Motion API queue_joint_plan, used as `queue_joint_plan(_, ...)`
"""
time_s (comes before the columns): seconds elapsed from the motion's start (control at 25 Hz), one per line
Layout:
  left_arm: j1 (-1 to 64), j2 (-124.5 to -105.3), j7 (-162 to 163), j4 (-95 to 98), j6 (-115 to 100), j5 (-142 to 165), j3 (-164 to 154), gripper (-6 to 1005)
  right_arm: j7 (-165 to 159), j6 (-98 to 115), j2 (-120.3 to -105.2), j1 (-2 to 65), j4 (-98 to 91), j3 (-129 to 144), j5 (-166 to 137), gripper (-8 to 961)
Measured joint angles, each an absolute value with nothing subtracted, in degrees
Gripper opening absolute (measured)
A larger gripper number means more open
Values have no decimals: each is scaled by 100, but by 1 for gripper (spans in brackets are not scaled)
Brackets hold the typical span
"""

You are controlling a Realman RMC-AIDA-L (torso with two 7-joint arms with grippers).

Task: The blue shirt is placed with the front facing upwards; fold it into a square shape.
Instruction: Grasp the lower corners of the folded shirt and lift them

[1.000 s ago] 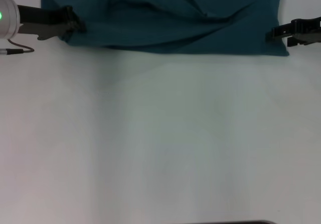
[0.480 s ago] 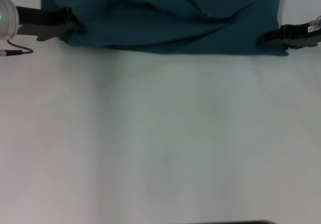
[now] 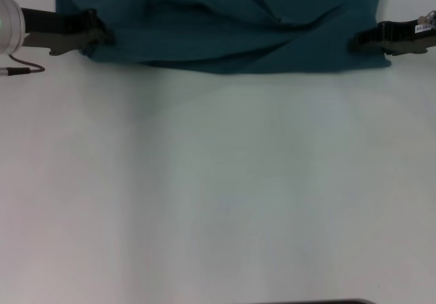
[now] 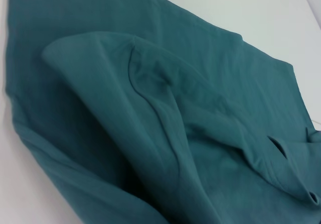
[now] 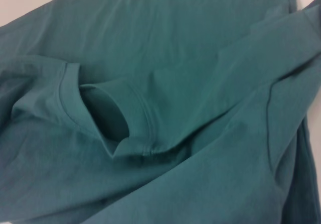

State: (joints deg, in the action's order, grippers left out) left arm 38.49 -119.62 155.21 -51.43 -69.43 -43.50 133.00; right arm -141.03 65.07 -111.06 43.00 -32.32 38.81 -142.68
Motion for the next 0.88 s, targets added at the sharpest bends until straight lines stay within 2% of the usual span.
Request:
queue_joint_plan(0.2,3850,-11962,15530,-5142,-6943,-4350,13298,7,-14103,6530,-11073,4307,-3257,3957,-14278,577)
queue_joint_plan(0.56,3893,-11898,15552,-5141,-7073,-4347,13297,7,-14124,6639,-10998,4292,-3323,4008,-14286,357)
queue_joint_plan(0.88,3919,-11700,15500,-5141,-7576,-4318,13247,7,-14118,7427,-10859,4255,-3722,4008,-14291,87)
